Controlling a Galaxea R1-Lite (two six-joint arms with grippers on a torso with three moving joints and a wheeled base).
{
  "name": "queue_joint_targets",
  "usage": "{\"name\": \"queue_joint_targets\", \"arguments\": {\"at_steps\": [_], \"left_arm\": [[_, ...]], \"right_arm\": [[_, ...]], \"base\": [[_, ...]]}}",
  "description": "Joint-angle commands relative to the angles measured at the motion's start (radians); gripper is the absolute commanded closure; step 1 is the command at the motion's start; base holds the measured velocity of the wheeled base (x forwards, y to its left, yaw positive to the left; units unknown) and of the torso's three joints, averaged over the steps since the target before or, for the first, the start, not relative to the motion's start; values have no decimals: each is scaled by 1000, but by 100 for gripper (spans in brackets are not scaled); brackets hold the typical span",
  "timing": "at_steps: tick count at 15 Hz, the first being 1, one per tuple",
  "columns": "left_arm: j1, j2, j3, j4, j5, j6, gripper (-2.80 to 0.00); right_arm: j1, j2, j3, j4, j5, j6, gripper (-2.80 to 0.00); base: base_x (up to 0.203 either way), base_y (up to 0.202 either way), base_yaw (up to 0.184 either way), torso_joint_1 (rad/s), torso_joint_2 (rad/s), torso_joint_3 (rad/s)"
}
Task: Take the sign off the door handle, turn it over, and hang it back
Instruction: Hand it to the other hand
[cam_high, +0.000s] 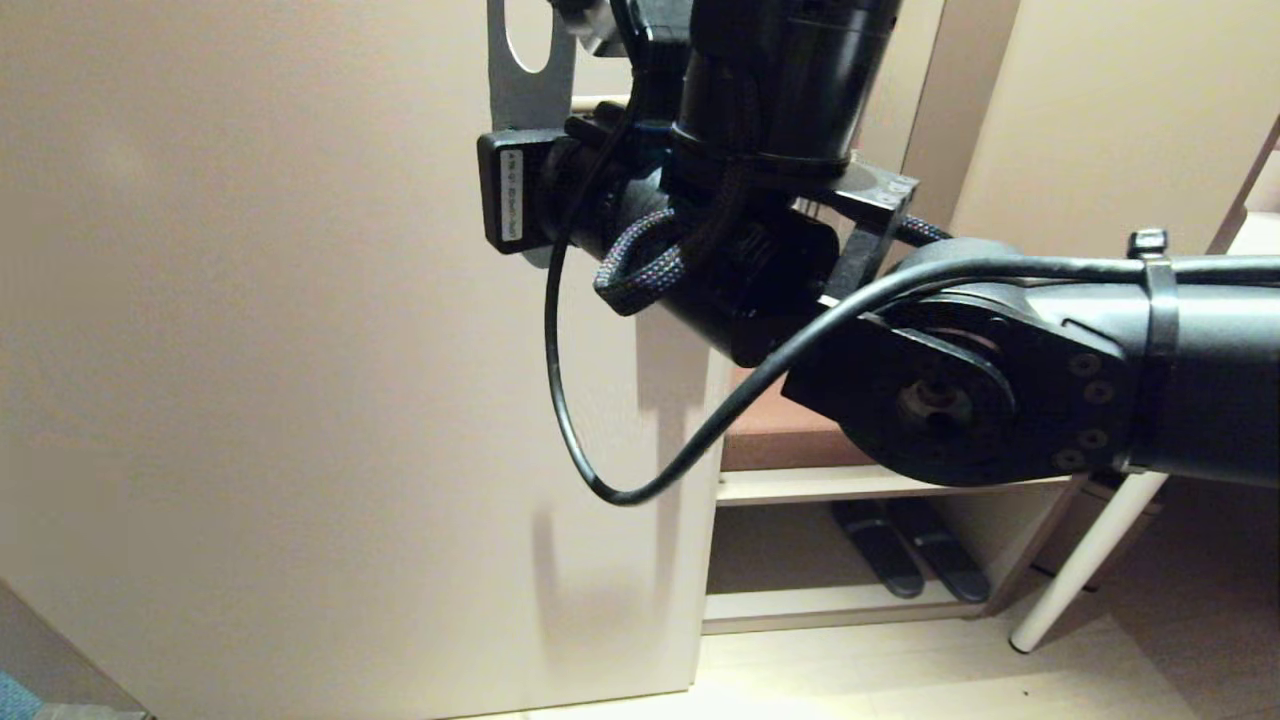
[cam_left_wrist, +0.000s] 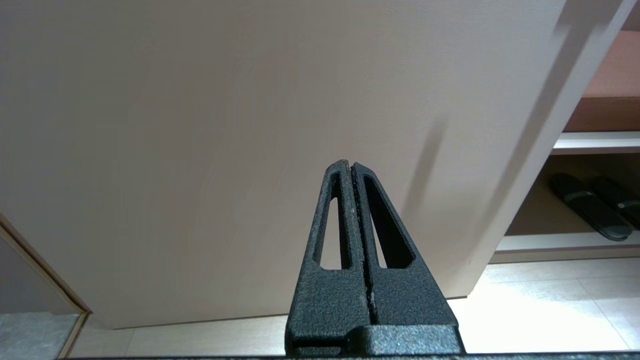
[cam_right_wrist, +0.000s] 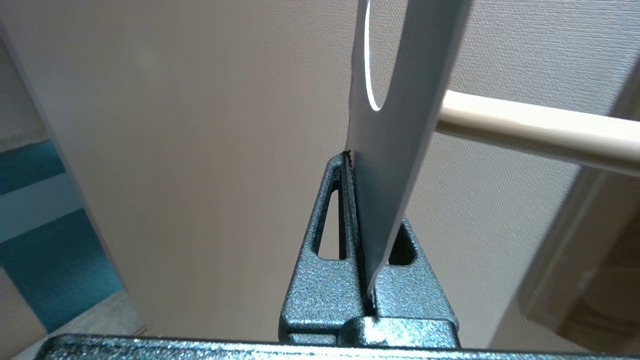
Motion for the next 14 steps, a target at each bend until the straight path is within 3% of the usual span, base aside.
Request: {"name": "queue_joint_targets", "arguments": {"at_steps": [1,9,14], "left_arm": [[0,0,0,0,1,-1,0],[0,0,0,0,1,-1,0],[0,0,0,0,1,-1,0]], "right_arm": [[1,-51,44,-3,-2,0,0],[-36,-238,275,-2,-6,0,0],[-147,-389,493,-40,-7,-28,0]], "base": [[0,0,0,0,0,0],[0,0,0,0,0,0],[0,0,0,0,0,0]]}}
